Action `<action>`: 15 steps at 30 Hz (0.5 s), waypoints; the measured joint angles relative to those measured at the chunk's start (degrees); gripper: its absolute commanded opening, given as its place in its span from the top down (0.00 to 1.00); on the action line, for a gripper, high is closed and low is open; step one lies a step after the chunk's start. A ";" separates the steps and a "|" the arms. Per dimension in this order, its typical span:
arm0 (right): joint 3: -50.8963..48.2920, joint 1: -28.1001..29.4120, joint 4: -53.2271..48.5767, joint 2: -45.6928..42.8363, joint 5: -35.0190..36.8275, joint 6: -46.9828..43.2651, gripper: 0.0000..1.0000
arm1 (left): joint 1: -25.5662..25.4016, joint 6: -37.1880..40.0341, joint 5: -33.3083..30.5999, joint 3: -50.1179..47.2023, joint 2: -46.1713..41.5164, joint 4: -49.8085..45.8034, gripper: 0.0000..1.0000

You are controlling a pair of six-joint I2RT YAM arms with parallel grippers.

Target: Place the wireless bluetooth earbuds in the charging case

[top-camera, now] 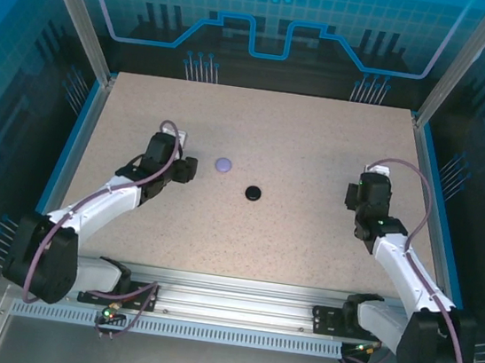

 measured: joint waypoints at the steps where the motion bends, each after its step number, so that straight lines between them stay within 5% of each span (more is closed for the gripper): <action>1: -1.03 -0.83 1.42 0.02 -0.33 -0.02 0.38 | 0.81 0.33 -0.11 -1.11 -0.33 1.51 0.27; 15: -9.46 -3.87 21.75 4.31 -7.23 -2.25 0.34 | 8.17 2.60 -0.26 -12.57 1.01 21.05 0.22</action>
